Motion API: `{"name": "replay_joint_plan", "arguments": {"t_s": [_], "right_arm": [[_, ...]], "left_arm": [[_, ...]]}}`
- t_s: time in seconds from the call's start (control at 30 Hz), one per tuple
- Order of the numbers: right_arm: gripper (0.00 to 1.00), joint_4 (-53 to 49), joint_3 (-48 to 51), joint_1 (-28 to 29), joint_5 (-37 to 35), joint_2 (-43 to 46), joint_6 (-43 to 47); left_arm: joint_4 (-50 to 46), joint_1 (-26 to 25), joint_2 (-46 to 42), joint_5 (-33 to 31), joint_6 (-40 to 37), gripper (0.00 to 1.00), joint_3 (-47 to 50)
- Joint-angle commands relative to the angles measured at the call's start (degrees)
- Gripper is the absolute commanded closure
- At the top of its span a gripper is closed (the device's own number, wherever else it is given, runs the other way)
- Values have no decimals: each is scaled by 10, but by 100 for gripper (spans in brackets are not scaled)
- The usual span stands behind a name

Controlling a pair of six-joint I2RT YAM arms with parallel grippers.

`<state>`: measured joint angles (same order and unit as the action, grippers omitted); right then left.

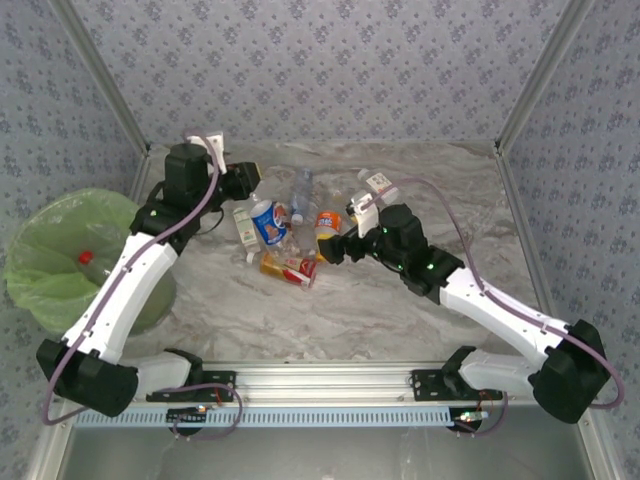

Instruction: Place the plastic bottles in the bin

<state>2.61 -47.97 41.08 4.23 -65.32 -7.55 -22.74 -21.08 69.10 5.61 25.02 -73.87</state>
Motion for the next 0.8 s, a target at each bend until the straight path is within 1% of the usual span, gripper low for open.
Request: {"name": "replay_joint_plan", "arguments": {"t_s": [0.0,0.07,0.13,0.17,0.27,0.37,0.47,0.63,0.7,0.77], "right_arm": [[1,26,25,-12,-83,21,-41],[1,33,37,-22,-107,25,-59],[1,26,41,-39,-102,23,-80],[1,25,42,-43,-111,22,-97],[1,41,59,-51,-134,26,-124],[1,51,70,-55,-164,30,-138],[1,61,76,-60,-168,31,-140],[1,64,71,-62,-170,23,-142],[1,68,70,-62,-173,18,-144],[1,74,70,-62,-173,13,-145]], "left_arm": [[-20,3,-38,-44,-31,100,-35],[-32,3,-50,-52,-39,100,-49],[-42,3,-61,-57,-51,100,-63],[-45,3,-67,-61,-57,100,-71],[-58,3,-84,-91,-70,100,-97],[-78,3,-95,-146,-93,100,-126],[-93,3,-99,-202,-121,100,-156],[-96,3,-101,-251,-169,100,-205],[-88,3,-108,-298,-188,100,-212],[-66,3,-116,-361,-211,100,-209]]}}
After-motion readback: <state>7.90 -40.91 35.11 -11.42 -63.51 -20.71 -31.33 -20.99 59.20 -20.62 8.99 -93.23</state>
